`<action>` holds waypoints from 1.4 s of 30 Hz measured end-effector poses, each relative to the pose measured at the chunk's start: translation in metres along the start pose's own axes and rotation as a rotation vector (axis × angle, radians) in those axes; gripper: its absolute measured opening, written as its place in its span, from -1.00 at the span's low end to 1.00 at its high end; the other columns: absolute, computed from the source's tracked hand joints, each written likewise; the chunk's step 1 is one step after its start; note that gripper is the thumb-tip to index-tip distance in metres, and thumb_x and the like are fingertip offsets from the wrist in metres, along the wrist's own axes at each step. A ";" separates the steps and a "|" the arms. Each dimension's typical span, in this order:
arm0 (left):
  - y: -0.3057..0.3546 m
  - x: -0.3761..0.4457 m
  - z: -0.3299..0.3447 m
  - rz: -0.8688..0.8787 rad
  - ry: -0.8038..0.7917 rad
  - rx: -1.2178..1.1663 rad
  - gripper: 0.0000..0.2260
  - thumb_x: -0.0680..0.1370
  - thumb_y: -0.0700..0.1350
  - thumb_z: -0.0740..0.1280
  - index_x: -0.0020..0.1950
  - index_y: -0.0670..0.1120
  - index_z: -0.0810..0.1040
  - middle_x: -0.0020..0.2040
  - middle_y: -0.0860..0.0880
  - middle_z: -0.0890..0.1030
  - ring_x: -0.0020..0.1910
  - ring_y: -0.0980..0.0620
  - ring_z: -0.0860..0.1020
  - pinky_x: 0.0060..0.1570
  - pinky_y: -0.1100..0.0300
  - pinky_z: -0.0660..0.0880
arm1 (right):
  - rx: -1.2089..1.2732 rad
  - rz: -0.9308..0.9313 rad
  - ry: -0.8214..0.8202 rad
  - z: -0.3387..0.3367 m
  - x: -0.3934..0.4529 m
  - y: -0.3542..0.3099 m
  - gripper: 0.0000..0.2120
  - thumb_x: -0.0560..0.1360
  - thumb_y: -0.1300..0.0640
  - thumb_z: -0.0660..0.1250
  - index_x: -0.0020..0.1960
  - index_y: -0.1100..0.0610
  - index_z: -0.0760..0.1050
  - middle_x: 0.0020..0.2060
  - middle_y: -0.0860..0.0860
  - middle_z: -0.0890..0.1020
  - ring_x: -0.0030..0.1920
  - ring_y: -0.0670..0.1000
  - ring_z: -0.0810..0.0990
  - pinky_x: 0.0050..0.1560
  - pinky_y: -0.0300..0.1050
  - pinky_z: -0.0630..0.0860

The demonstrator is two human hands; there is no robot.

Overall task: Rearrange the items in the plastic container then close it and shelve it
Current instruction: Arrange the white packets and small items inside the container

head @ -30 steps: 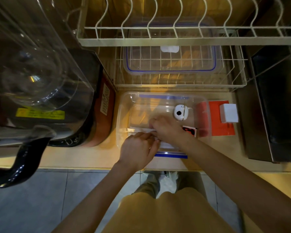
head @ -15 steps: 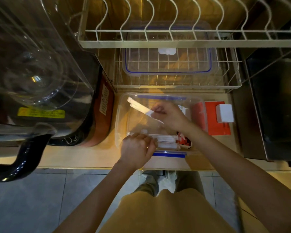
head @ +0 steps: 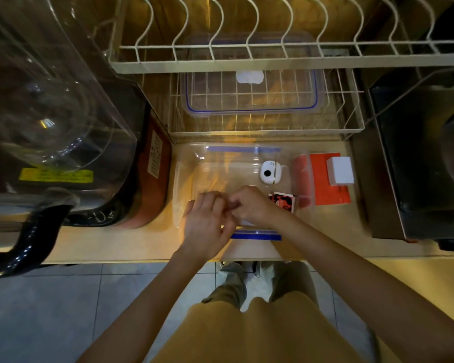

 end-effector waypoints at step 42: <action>0.002 0.009 0.000 -0.081 -0.381 0.058 -0.62 0.55 0.11 0.04 0.16 -0.08 0.47 0.15 -0.08 0.57 0.06 -0.06 0.52 0.00 0.04 0.43 | -0.254 0.331 -0.016 -0.035 -0.019 0.041 -0.79 0.50 0.35 0.18 0.03 0.19 0.53 -0.02 0.12 0.56 -0.01 0.13 0.55 0.10 0.04 0.54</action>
Point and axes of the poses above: each hand's wrist, its own x-axis towards the middle knuckle, its own z-axis out of the palm, y = z × x, the point moved 3 cm from there along x, towards the middle knuckle
